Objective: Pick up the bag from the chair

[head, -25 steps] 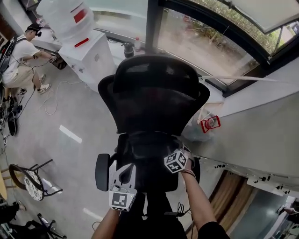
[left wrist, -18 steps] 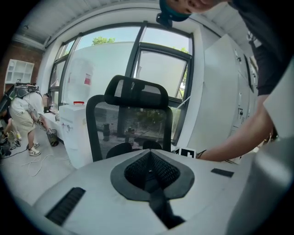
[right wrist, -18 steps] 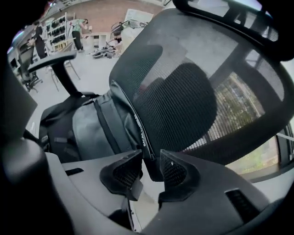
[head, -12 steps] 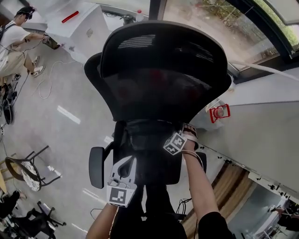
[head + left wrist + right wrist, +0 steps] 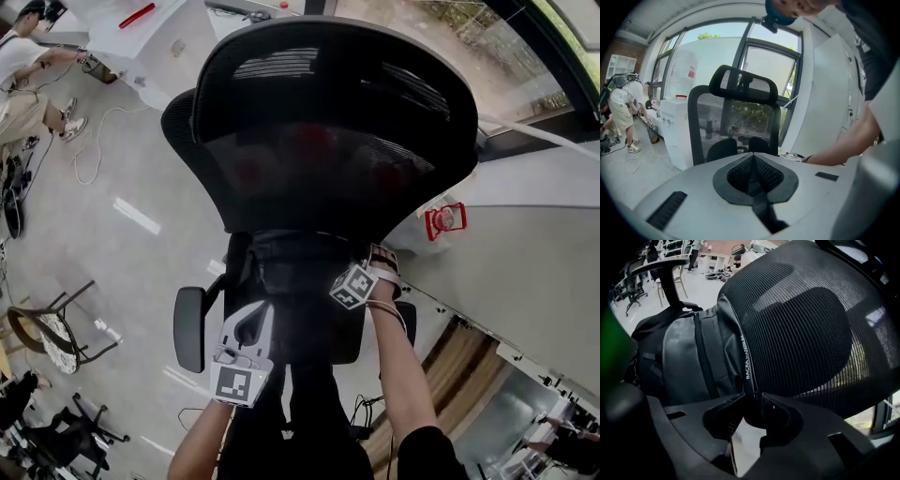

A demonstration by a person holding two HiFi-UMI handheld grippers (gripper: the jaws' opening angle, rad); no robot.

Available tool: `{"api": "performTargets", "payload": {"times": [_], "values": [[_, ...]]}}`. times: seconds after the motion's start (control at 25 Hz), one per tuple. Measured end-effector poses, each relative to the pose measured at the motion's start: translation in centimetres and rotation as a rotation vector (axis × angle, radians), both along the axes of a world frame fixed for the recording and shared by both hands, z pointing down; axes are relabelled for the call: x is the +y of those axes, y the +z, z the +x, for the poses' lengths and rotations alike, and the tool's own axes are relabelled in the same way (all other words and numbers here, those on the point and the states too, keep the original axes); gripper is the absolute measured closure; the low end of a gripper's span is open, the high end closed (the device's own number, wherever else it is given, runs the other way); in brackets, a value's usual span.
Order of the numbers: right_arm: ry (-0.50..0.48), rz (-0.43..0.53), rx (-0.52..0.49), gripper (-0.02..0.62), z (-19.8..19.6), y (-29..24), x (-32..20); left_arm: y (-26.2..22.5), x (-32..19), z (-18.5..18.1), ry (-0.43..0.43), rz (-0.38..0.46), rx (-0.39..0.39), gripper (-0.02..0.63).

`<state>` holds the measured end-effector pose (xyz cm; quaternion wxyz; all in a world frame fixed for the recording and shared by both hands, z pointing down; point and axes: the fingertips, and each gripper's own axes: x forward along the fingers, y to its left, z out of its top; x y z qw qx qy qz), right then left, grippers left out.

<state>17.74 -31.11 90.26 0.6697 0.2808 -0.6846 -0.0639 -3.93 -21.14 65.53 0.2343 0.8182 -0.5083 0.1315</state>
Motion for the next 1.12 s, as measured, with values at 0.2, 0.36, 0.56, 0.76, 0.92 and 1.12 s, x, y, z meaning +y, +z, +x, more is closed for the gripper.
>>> {"api": "performTargets", "payload": {"times": [0.2,0.36,0.56,0.76,0.92,1.12], "values": [[-0.038,0.015,0.033,0.521,-0.1,0.0,-0.6,0.8,0.0,0.0,-0.005,-0.013,0.006,0.607],[-0.034,-0.036,-0.006,0.553,-0.2,-0.1,-0.3,2.5,-0.4,0.3,0.022,-0.049,-0.012,0.607],[-0.062,-0.052,-0.037,0.569,-0.8,-1.3,0.2,5.1,-2.4,1.2,0.140,-0.048,-0.094,0.575],[-0.138,-0.044,-0.066,0.572,-1.1,-3.1,1.6,10.0,-4.4,1.7,0.313,-0.090,-0.288,0.393],[-0.222,-0.028,-0.067,0.574,-1.4,-4.6,3.0,13.3,-6.7,1.4,0.436,-0.092,-0.443,0.371],[-0.298,-0.015,-0.078,0.575,-1.5,-5.8,4.9,17.3,-7.6,3.6,0.755,-0.053,-0.657,0.351]]}}
